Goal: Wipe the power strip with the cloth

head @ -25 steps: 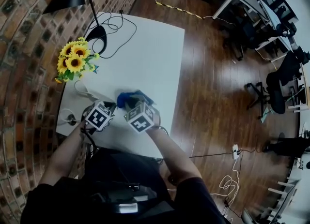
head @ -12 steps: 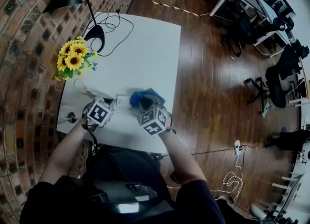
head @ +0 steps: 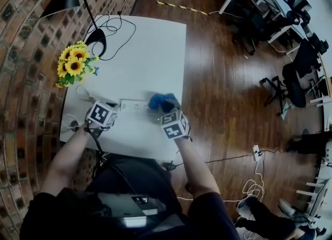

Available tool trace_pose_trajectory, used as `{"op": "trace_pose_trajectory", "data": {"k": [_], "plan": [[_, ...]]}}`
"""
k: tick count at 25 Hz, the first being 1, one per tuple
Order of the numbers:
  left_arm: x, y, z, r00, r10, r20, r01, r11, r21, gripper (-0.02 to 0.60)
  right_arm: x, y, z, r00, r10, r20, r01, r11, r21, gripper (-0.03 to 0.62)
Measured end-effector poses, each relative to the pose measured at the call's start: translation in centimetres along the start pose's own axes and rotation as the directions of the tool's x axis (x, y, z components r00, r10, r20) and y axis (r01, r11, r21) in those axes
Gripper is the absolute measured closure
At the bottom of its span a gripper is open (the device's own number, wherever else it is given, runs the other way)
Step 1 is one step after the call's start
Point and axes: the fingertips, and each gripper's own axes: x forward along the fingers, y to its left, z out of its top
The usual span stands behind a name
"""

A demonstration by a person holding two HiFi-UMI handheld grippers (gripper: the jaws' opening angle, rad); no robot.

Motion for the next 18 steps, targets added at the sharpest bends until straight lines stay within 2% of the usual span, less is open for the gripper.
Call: {"op": "trace_pose_trajectory", "data": {"k": [4, 8, 12, 15, 18], "plan": [[0.3, 0.2, 0.4, 1.000, 0.017, 0.006, -0.017, 1.000, 0.019, 0.563, -1.1, -2.0, -2.1, 0.997, -0.048, -0.052, 0.047, 0.999, -0.016, 0.540], [0.2, 0.2, -0.1, 0.999, 0.037, -0.027, -0.037, 0.999, 0.001, 0.563, -2.3, -3.1, -4.2, 0.995, -0.065, -0.072, 0.064, 0.998, -0.015, 0.542], [0.3, 0.4, 0.0, 0.998, 0.043, -0.056, -0.043, 0.999, -0.010, 0.563, -3.2, -3.9, -3.2, 0.997, -0.068, -0.035, 0.070, 0.996, 0.052, 0.542], [0.7, 0.4, 0.3, 0.995, 0.033, -0.095, -0.034, 0.999, -0.016, 0.563, -3.9, -4.6, -2.0, 0.997, -0.077, -0.017, 0.078, 0.996, 0.048, 0.543], [0.3, 0.4, -0.1, 0.985, 0.065, -0.160, -0.063, 0.998, 0.018, 0.563, -4.1, -4.7, -0.7, 0.998, -0.067, -0.010, 0.068, 0.997, 0.047, 0.543]]}}
